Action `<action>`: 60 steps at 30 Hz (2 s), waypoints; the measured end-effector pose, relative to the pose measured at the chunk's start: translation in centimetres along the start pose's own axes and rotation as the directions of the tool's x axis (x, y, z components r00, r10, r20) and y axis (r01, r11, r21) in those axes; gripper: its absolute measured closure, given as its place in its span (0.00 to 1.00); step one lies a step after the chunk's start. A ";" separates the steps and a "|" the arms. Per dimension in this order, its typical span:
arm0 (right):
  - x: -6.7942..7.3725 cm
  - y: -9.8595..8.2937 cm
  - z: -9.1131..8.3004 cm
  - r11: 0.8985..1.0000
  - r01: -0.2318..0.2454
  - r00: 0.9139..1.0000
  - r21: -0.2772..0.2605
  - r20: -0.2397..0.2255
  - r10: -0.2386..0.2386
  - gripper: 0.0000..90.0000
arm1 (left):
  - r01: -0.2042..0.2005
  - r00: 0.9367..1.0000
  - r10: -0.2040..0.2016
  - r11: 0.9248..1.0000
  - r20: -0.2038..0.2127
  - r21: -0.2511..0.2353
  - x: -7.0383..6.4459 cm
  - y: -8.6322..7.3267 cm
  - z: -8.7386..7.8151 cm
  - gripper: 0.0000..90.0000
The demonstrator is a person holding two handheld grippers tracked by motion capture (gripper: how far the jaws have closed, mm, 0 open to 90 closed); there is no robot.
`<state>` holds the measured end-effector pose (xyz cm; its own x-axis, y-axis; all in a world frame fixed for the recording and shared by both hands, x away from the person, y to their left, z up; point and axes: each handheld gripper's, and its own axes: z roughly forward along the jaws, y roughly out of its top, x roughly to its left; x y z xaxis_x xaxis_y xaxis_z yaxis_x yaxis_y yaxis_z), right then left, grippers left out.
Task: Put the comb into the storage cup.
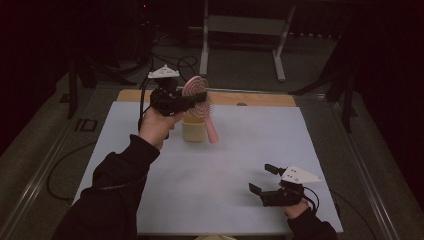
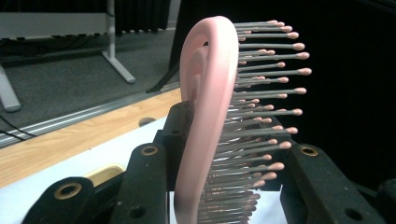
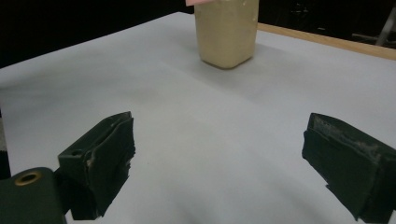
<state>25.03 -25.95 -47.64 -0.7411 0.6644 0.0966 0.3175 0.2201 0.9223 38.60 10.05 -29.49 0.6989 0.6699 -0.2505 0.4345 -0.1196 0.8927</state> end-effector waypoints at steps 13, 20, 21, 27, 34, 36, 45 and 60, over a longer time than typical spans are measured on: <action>0.1 0.0 0.0 1.000 -0.003 1.000 0.004 0.001 0.003 0.10 | 0.002 0.999 -0.003 1.000 -0.054 -0.021 1.5 0.9 0.1 0.72; 0.0 0.0 0.0 1.000 -0.002 1.000 0.005 -0.001 0.002 0.10 | 0.006 0.996 -0.008 1.000 -0.087 -0.027 2.4 1.6 0.3 0.72; 0.0 0.0 0.0 1.000 -0.002 1.000 0.003 -0.002 0.002 0.10 | 0.006 0.996 -0.008 1.000 -0.091 -0.031 2.5 1.7 0.3 0.72; 0.0 0.0 0.0 1.000 -0.002 1.000 0.003 -0.003 0.002 0.10 | 0.006 0.993 -0.011 0.999 -0.121 -0.044 3.1 2.3 0.3 0.72; 0.0 0.0 0.0 1.000 -0.003 1.000 -0.003 -0.003 0.003 0.10 | 0.009 0.988 -0.017 0.998 -0.154 -0.057 3.7 2.6 0.3 0.72; 0.0 0.0 0.0 1.000 -0.003 1.000 -0.003 -0.002 0.003 0.10 | 0.007 0.987 -0.016 0.998 -0.159 -0.057 3.8 2.7 0.3 0.72; 0.0 0.0 0.0 1.000 -0.005 1.000 -0.001 -0.004 0.005 0.10 | 0.010 0.979 -0.025 0.997 -0.201 -0.073 4.6 2.8 0.5 0.72; -0.1 -0.1 -0.1 1.000 -0.012 1.000 -0.005 -0.005 0.012 0.10 | 0.018 0.974 -0.037 0.996 -0.223 -0.088 5.6 2.0 1.4 0.72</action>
<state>25.05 -26.06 -47.68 -0.7403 0.6633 0.1096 0.3235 0.2086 0.9229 44.16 12.50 -29.63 0.5379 0.8204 -0.1938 0.3958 -0.0428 0.9173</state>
